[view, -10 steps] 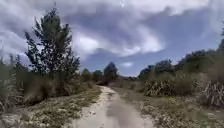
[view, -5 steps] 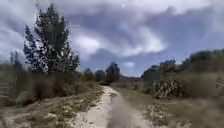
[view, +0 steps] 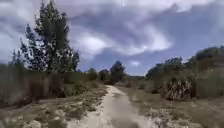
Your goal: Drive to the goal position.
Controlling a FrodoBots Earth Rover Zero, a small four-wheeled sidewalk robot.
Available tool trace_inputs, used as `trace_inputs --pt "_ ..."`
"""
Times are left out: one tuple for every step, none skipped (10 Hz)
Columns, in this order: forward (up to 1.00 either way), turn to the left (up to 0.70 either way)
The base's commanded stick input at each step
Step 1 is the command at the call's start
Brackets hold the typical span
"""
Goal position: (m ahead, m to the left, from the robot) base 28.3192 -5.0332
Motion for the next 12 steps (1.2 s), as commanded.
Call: trace_inputs --pt "0.85 0.1" --pt "0.85 0.34" --pt "0.85 0.33" --pt "0.85 0.29" --pt "0.85 0.05" --pt "0.85 0.0" --pt "0.85 0.0" --pt "0.85 0.0" --pt "0.85 0.0" --pt "0.85 0.0" --pt "0.85 0.0" --pt "0.85 0.0"
